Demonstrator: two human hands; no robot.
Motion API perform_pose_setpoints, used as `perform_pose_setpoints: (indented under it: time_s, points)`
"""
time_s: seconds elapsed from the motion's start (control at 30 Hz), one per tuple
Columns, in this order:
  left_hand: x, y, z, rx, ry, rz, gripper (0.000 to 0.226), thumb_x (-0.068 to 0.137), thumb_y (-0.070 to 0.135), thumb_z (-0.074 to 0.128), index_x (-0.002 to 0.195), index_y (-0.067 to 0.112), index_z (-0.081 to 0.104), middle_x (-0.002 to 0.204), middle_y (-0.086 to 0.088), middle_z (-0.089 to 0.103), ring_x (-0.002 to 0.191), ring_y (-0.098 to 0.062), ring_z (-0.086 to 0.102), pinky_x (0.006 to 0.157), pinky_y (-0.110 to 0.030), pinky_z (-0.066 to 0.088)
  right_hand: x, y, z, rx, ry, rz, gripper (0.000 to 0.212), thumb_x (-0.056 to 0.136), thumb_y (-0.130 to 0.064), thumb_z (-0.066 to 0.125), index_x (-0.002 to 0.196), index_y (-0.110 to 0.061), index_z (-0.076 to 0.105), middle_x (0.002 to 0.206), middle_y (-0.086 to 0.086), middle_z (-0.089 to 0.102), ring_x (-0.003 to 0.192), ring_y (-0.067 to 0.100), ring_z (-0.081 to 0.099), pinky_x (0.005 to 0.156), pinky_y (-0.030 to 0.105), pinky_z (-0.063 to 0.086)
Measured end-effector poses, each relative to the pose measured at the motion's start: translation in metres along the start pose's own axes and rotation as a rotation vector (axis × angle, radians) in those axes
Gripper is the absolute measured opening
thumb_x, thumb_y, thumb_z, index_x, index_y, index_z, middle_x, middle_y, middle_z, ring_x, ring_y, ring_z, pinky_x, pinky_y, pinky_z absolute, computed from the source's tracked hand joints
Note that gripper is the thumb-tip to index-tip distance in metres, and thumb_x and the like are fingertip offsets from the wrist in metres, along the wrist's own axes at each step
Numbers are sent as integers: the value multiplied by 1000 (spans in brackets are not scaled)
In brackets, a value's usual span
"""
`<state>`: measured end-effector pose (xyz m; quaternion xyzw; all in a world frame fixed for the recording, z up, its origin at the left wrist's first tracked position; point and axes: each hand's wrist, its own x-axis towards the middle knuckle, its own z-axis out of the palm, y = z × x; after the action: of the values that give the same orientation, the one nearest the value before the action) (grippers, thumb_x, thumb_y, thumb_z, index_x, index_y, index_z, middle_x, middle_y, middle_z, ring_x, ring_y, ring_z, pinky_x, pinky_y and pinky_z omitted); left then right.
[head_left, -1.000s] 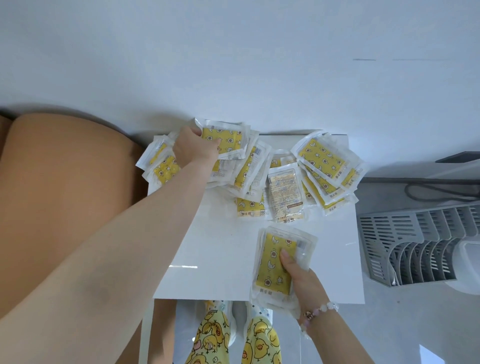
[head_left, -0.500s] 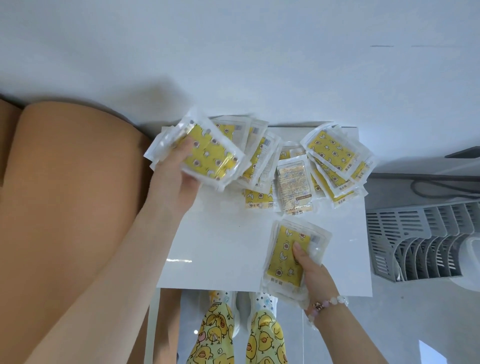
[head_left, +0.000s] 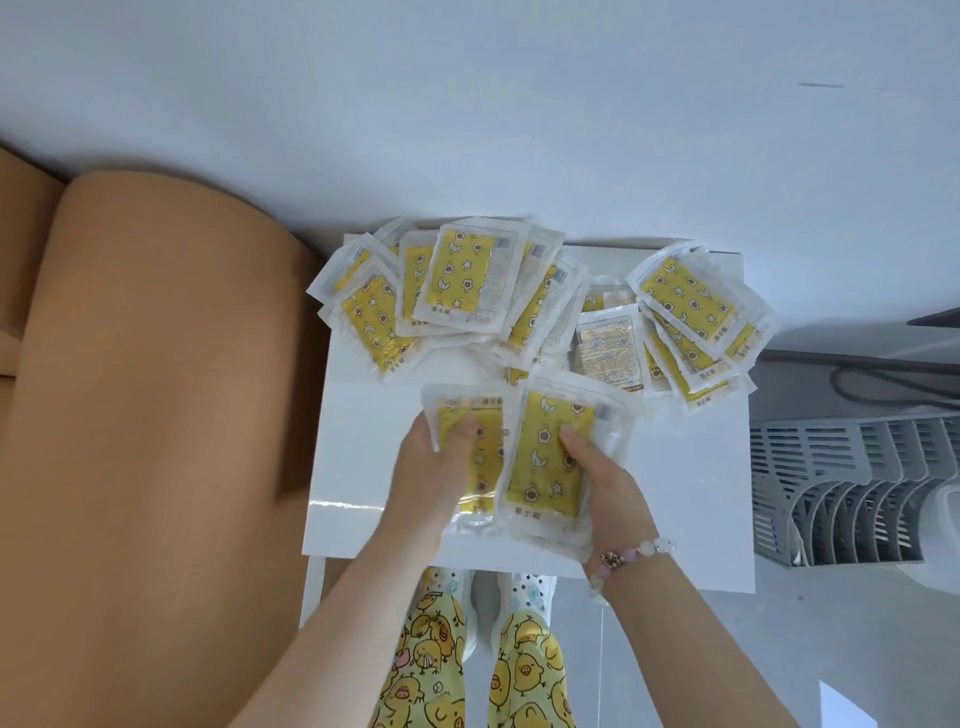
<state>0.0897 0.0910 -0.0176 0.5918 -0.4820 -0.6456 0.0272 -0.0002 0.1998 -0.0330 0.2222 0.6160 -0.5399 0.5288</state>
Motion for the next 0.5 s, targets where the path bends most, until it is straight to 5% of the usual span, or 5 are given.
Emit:
perform_pose_setpoints:
  time_s: [0.1, 0.23, 0.4, 0.5]
  points:
    - [-10, 3, 13, 121, -130, 62, 40, 72, 39, 77, 102, 31, 52, 95, 14, 64, 86, 1, 63, 67, -16, 52, -3, 2, 9, -90, 57, -53, 28, 80, -32, 69, 96, -9, 70, 91, 12, 73, 80, 25, 68, 68, 30, 55]
    - [-1, -7, 14, 139, -153, 72, 76, 42, 43, 91, 104, 24, 52, 95, 7, 69, 87, -9, 68, 71, -27, 57, -3, 13, 12, 6, -2, -51, 58, 56, -51, 79, 99, -13, 71, 97, 10, 73, 90, 26, 70, 88, 43, 53]
    - [2, -15, 3, 136, -217, 48, 58, 59, 26, 89, 107, 21, 58, 95, 4, 72, 85, -12, 71, 71, -29, 58, 3, 22, 3, 48, -97, 65, 85, 45, -74, 76, 109, -17, 70, 109, 12, 70, 100, 31, 67, 94, 48, 49]
    - [-3, -16, -7, 27, -196, -2, 60, 57, 30, 82, 111, 16, 59, 99, -1, 72, 87, -16, 71, 72, -32, 59, -5, 21, 1, 102, -128, 48, 77, 53, -57, 83, 114, -10, 68, 110, 16, 69, 102, 35, 66, 94, 49, 48]
